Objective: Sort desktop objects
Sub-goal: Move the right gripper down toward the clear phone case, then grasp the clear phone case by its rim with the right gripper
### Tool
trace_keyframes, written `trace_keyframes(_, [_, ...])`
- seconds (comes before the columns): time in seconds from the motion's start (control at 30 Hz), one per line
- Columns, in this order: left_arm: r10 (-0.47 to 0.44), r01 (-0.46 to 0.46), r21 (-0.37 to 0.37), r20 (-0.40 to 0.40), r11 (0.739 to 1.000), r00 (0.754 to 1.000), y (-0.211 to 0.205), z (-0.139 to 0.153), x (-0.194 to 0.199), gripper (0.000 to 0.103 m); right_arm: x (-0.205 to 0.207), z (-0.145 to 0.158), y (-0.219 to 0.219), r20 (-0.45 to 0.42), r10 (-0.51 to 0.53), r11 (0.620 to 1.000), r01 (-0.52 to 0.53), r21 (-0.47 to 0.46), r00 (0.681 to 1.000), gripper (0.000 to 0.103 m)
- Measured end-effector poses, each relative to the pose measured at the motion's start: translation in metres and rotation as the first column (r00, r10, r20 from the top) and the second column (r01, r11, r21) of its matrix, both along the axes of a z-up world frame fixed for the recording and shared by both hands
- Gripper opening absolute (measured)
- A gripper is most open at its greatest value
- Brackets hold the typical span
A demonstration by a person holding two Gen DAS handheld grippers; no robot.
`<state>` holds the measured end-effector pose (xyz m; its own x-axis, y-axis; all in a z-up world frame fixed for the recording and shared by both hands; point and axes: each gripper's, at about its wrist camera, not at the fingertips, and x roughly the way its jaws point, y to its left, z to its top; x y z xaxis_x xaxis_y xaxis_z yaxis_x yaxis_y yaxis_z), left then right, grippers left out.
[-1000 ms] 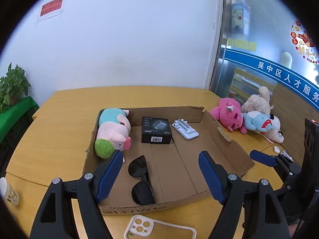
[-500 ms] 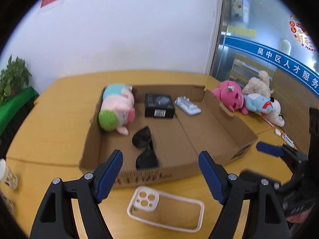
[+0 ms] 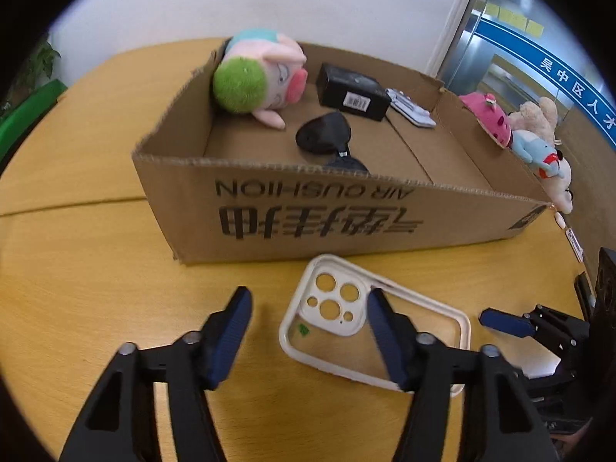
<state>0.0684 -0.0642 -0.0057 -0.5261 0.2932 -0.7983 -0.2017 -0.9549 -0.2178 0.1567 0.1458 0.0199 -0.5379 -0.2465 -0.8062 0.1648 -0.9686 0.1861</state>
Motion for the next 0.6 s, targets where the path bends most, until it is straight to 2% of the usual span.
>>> trace_keyframes(0.1, [-0.011,0.011,-0.011,0.04,1.0,0.999,0.003,-0.011,0.001,0.051,0.0,0.0,0.002,-0.009,0.011,1.0,-0.011,0.023,1.0,0.045])
trace_keyframes(0.13, [-0.014,0.015,-0.018,0.062,1.0,0.998,0.004,-0.016,0.001,0.042,0.0,0.0,0.002,-0.009,0.013,0.999,-0.013,0.031,1.0,0.04])
trace_keyframes(0.17, [-0.008,0.009,-0.032,0.043,0.999,0.999,0.005,-0.014,0.003,0.039,0.0,0.0,0.002,-0.011,0.017,0.999,-0.016,0.041,1.0,0.037])
trace_keyframes(0.23, [-0.002,0.004,-0.036,0.054,0.999,0.999,0.006,-0.014,0.006,0.032,0.001,0.0,0.006,-0.013,0.019,0.999,-0.019,0.043,1.0,0.033])
trace_keyframes(0.27, [-0.008,0.01,-0.035,0.067,0.999,0.998,0.008,-0.015,0.008,0.024,0.001,0.0,0.009,-0.013,0.017,0.999,-0.016,0.045,1.0,0.032])
trace_keyframes(0.33, [-0.013,0.016,-0.04,0.076,0.999,0.997,0.012,-0.015,0.011,0.013,0.0,0.0,0.015,-0.015,0.007,0.999,-0.006,0.049,1.0,0.031])
trace_keyframes(0.53, [-0.034,0.035,-0.011,0.095,0.999,0.995,0.028,-0.016,0.021,0.008,-0.002,0.002,0.038,-0.015,-0.033,0.999,0.033,0.038,0.999,0.023])
trace_keyframes(0.6, [-0.036,0.038,-0.009,0.1,0.999,0.994,0.033,-0.016,0.022,0.008,-0.002,0.001,0.043,-0.01,-0.034,0.999,0.034,0.026,0.999,0.016])
